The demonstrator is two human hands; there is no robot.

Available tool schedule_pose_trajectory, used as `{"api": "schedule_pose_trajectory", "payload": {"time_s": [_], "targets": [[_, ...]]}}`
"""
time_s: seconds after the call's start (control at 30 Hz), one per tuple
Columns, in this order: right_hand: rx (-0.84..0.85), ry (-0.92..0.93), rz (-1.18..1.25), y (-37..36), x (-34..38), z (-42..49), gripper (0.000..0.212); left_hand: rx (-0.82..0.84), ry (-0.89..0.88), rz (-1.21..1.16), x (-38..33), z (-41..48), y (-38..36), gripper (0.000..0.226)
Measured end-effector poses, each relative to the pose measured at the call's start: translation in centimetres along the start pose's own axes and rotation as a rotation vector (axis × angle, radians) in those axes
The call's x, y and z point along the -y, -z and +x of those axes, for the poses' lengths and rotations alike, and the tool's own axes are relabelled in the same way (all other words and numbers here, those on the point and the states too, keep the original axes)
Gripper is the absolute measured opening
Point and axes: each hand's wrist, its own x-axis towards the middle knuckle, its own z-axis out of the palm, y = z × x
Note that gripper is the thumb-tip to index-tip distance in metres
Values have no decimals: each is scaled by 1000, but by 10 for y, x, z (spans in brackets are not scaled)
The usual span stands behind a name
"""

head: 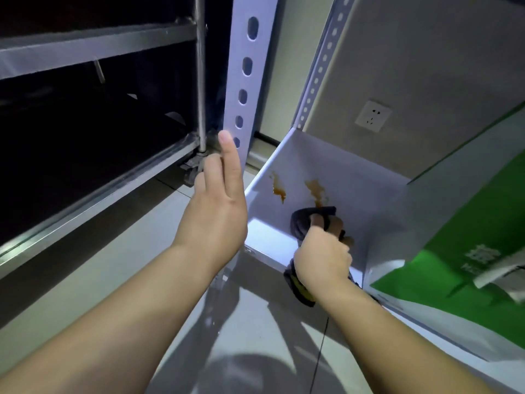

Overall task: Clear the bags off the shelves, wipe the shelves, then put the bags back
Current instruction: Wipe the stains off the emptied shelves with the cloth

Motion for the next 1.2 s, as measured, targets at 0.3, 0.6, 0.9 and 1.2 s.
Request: {"api": "schedule_pose_trajectory", "payload": {"time_s": [0.3,0.6,0.9,1.2], "targets": [[-53,-249,157,5,15,82,48,7,-34,-4,5,0,-3,98],[-65,257,118,3,45,110,40,-50,-71,-13,9,0,-7,107],[22,613,121,-11,20,52,39,-5,-74,-26,9,0,-2,99],[-105,216,166,-6,38,130,43,-2,-146,-121,18,1,-3,95]]}}
